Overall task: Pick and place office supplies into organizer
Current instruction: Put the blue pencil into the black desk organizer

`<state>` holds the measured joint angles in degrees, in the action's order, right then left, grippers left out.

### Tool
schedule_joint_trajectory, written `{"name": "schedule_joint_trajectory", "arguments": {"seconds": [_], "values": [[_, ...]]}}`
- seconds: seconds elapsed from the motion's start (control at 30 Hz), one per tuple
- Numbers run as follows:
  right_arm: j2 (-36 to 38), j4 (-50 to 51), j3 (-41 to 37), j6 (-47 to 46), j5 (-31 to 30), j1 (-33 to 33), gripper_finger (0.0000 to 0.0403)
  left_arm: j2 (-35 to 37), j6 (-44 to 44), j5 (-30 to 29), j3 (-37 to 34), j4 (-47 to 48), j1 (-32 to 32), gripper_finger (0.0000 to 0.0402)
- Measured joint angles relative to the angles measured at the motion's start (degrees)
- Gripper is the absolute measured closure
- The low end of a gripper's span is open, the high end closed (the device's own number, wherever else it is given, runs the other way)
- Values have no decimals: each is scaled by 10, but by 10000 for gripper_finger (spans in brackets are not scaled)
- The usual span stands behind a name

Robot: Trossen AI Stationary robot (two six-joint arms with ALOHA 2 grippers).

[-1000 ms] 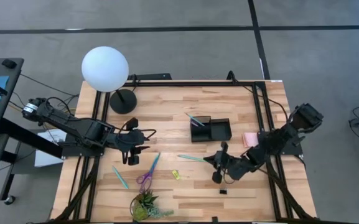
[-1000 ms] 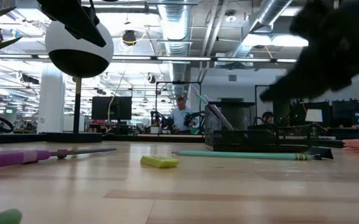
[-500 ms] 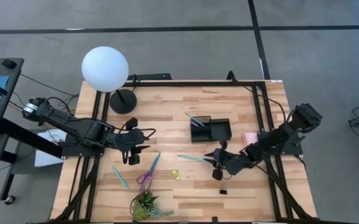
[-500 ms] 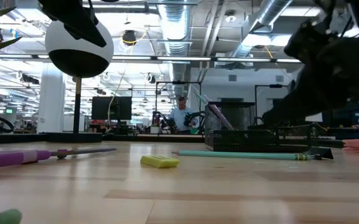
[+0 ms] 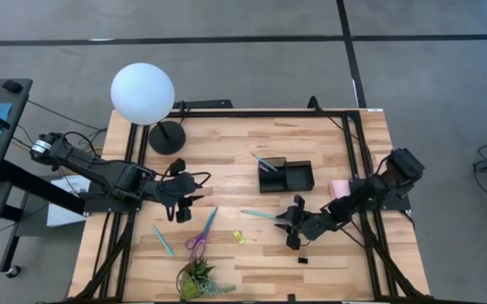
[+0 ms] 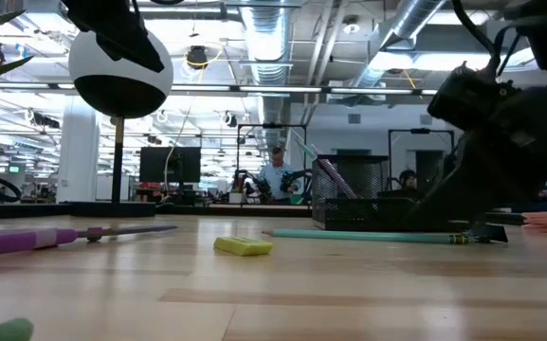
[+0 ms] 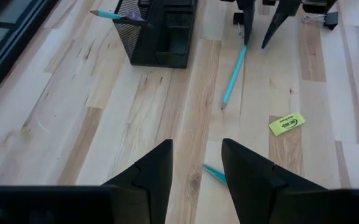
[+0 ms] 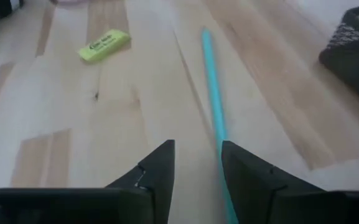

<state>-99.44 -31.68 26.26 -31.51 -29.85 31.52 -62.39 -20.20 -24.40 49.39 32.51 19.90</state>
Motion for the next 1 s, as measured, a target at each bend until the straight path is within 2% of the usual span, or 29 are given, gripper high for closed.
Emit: {"name": "schedule_joint_trajectory", "arguments": {"seconds": [0.3, 0.43, 0.57, 0.7, 0.77, 0.9, 1.0], "values": [[-46, -27, 2, -19, -16, 3, 278, 0, 0, 0, 0, 0, 0, 267], [-34, -32, 0, 17, -18, 12, 282, 0, 2, 0, 0, 1, 0, 267], [5, -34, 2, 99, -68, 18, 279, 0, 4, -2, 0, 1, 0, 267], [24, 13, 1, 119, -123, -10, 272, 0, 4, -3, 0, 1, 0, 267], [26, 34, 1, 110, -101, -33, 268, 0, 4, -3, 0, 0, 0, 267], [4, 38, 1, 77, -7, -77, 262, 0, 1, -3, 0, 1, 0, 267], [-17, 19, 2, 75, 1, -88, 263, 0, 1, -3, 0, 1, 0, 267]]}}
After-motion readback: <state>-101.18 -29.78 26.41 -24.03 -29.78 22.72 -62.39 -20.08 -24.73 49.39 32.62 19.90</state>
